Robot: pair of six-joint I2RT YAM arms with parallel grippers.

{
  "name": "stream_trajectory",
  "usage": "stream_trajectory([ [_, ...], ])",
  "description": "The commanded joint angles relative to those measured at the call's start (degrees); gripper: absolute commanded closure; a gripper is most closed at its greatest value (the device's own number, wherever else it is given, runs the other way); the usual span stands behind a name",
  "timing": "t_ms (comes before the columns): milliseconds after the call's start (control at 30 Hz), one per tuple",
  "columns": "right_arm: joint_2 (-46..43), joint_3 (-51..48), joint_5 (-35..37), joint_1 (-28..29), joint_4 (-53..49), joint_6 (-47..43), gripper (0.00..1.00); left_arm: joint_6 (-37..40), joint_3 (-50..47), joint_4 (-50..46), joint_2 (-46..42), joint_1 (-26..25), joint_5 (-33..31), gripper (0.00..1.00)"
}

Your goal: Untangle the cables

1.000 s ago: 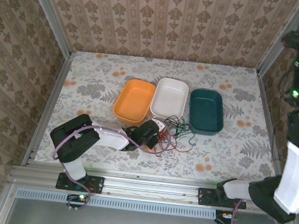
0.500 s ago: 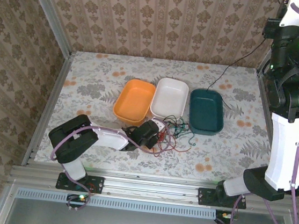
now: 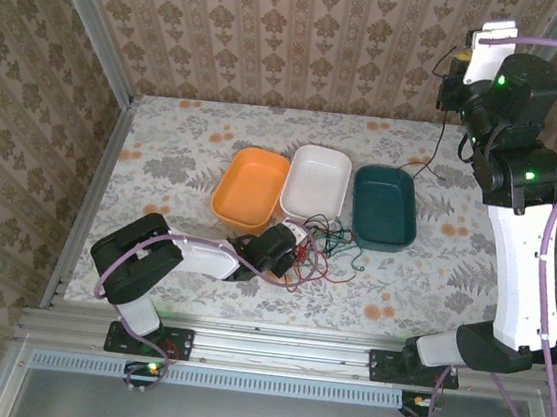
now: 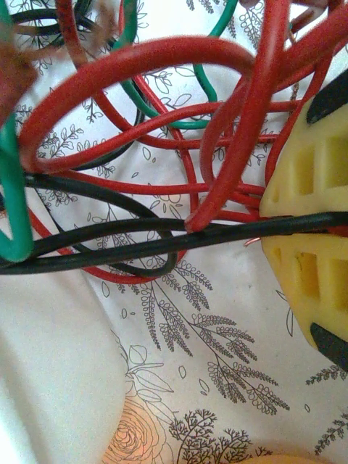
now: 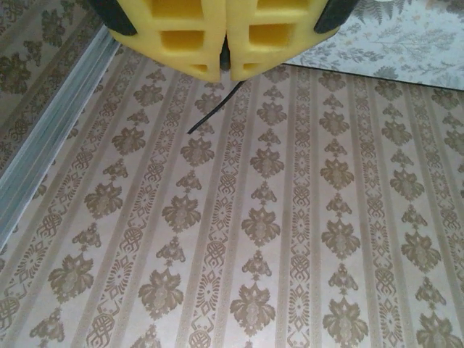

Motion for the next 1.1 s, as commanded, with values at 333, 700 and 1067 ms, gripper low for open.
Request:
stream_trajectory([
  [333,1.19,15.68,-15.62,0.40,5.22,7.74,1.00,1.83,-1.09,-11.36,2.02,0.12,-2.03,1.00],
  [700,-4.39,17.33,-24.12,0.46,5.81,12.64,1.00,1.61,-0.92,-10.75,3.48,0.11,-1.77,1.00],
  [1067,-6.74,3.40,-19.29,0.42,7.04,13.73,1.00,1.81,-0.83,-10.99,3.41,0.11,-1.59,1.00],
])
